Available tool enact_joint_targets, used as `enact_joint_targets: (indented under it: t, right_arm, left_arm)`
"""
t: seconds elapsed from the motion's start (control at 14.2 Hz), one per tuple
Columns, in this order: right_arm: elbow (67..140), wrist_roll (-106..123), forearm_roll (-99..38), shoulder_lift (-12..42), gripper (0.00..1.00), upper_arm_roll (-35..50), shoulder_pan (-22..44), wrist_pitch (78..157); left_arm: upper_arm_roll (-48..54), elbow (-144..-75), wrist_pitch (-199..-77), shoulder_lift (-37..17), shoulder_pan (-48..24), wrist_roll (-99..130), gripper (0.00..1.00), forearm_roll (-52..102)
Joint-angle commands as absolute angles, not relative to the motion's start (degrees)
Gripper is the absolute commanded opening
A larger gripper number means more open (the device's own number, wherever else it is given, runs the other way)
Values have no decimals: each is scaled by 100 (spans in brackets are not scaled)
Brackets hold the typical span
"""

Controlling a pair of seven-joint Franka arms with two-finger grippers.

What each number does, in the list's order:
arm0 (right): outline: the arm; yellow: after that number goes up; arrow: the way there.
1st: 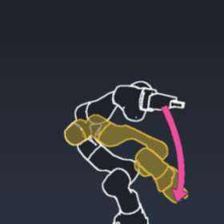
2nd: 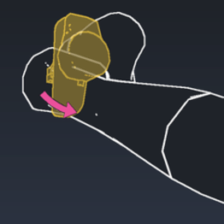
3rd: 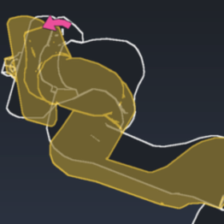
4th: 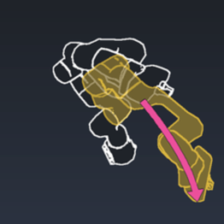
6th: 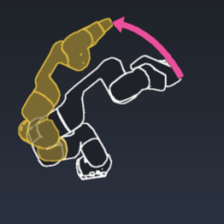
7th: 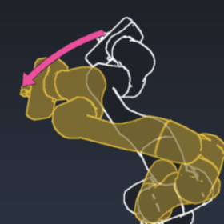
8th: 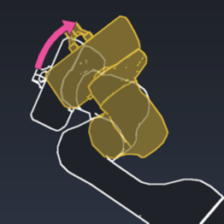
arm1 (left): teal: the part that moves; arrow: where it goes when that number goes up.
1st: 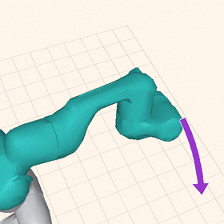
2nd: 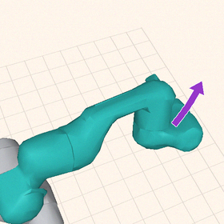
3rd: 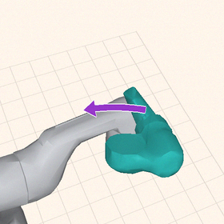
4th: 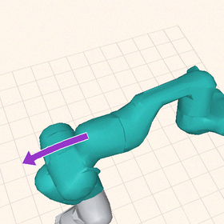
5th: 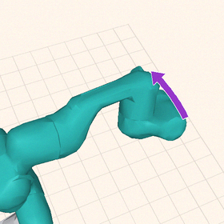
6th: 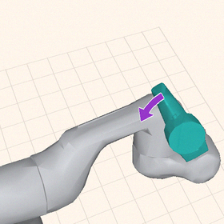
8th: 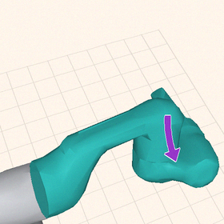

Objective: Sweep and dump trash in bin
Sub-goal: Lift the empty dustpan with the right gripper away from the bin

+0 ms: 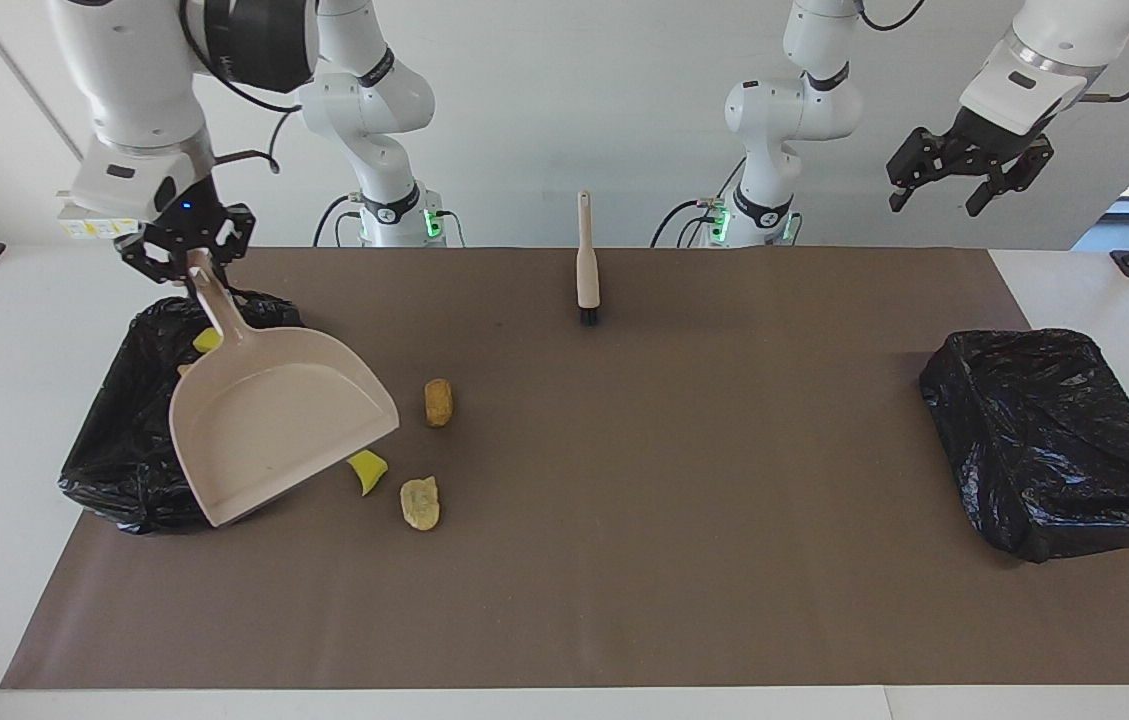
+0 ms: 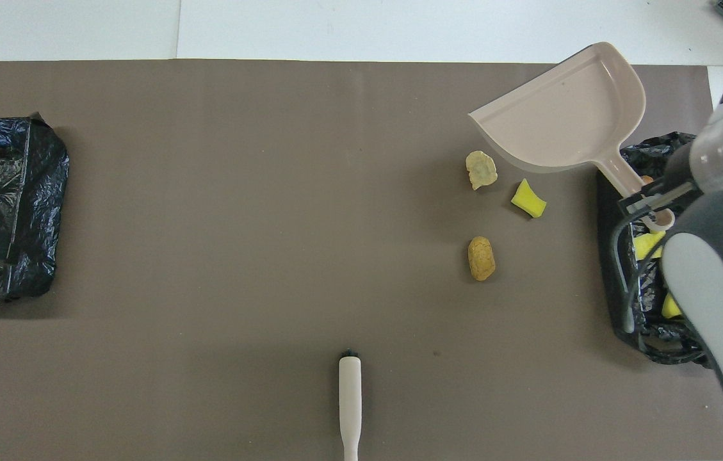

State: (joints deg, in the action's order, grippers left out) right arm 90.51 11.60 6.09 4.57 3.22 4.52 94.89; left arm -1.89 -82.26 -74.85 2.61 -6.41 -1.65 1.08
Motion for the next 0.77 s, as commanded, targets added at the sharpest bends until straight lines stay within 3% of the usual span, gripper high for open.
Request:
enact_joint_targets:
  t: [0.0,0.42,0.7]
  right_arm:
    - [8974,-644,448,1096,0,972,378,9922]
    - [8921,-3196,518,2091,0,2292,422,11362]
    - [8938,-4216,554,2600,0,2478,834,12241]
  left_arm:
    - [-176,-8306,-7541,352,-615,-202,100,132]
    - [-176,-8306,-7541,352,-615,-202,100,132]
    - [-176,-8306,-7541,352,-615,-202,100,132]
